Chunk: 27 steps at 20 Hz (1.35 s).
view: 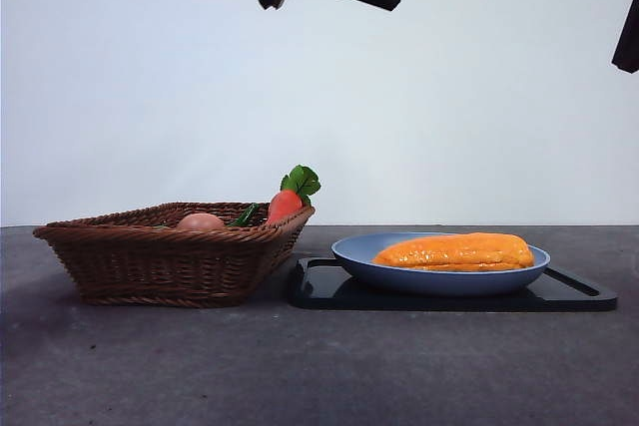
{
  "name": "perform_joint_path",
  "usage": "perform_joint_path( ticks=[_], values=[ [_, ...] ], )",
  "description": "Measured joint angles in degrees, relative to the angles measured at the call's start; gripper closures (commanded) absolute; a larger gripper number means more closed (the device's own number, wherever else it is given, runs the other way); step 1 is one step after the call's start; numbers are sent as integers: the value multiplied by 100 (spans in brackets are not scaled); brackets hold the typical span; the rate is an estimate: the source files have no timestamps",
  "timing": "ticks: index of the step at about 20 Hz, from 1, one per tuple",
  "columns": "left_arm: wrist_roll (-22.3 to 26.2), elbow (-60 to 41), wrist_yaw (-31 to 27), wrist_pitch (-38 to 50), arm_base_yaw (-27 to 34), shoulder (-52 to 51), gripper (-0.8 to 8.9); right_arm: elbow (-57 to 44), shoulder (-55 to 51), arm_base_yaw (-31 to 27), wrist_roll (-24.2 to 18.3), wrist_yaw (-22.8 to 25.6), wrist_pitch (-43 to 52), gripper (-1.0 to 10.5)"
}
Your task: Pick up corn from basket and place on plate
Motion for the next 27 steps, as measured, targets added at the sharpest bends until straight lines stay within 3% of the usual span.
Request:
perform_joint_path(
  ticks=[2,7,9,12,14,19,27],
  values=[
    [2,0,0,341,0,0,809,0,2,0,149,245,450,944],
    [63,0,-28,1110,24,0,809,0,2,-31,205,278,1399,944],
    [254,0,-505,1386,87,-2,809,0,2,-33,205,291,1777,944],
    [557,0,-1672,1335,210,-146,809,0,2,-33,205,291,2297,945],
    [793,0,-1731,1322,365,-431,809,0,2,-33,205,315,2608,944],
    [881,-120,-1744,1355,1305,-1906,809,0,2,-35,205,317,3261,944],
    [686,-2170,-1753,1639,2754,-3908,809,0,2,-35,208,319,3738,944]
  ],
)
